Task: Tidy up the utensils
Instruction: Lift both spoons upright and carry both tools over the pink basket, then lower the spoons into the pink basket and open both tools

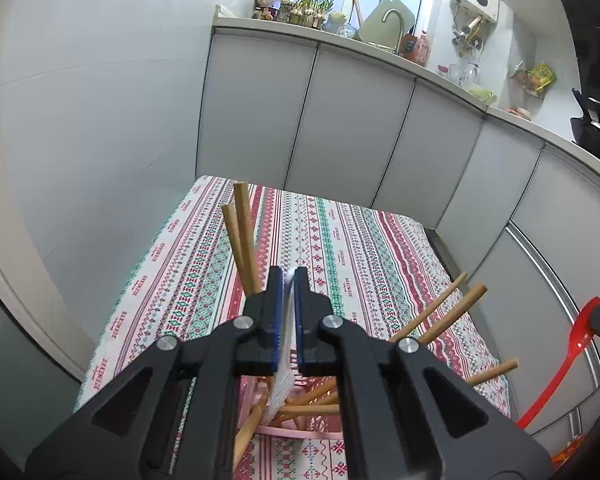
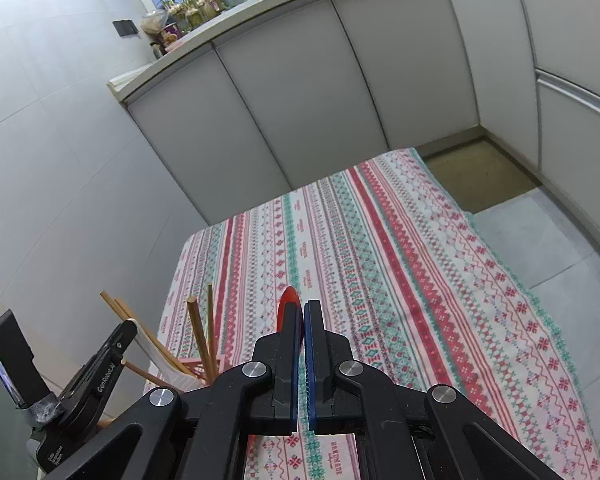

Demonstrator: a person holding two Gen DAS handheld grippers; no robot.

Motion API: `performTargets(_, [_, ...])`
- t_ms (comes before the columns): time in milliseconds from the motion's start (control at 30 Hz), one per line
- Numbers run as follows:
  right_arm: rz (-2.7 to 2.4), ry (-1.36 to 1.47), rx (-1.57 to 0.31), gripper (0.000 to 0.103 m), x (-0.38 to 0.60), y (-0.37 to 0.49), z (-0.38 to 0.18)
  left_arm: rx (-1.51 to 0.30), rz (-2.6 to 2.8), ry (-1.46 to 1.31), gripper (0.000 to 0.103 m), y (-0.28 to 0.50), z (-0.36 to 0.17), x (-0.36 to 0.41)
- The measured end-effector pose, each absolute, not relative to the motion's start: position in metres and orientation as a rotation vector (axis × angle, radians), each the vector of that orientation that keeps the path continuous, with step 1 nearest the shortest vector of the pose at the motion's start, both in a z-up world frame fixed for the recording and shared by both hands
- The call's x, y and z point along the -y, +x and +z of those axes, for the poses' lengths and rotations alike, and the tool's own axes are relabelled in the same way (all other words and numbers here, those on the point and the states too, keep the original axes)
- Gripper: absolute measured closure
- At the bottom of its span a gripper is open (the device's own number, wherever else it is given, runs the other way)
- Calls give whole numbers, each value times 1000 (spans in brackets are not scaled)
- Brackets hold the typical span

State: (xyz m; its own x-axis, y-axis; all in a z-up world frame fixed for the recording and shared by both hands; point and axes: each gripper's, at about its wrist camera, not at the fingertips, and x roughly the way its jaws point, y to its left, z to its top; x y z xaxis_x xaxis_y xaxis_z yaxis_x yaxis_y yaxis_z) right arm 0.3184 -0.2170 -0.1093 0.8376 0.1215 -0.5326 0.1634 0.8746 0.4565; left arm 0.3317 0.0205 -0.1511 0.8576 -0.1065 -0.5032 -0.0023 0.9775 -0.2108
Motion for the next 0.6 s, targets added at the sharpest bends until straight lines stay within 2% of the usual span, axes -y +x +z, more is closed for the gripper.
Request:
performTargets(133, [-23,518,-577,102,217,319,-108,-547,-58,-228,73,331,-146,-22])
performTargets(267, [-20,520,-557,102,215,319,-105,-556,-73,-237,65,325,-137,-24])
performTargets(333, [-16,518,-543,102,213,320,-103,-554,-83,-229,57,318,-130,-25])
performTargets(467, [-16,515,-513,102,210,322,-99,-557,-96,-221,52,304,-115,-31])
performTargets(600, [-17,492,-470,102,201,327,-91,-573,-81,-193,41,290,-105,-39])
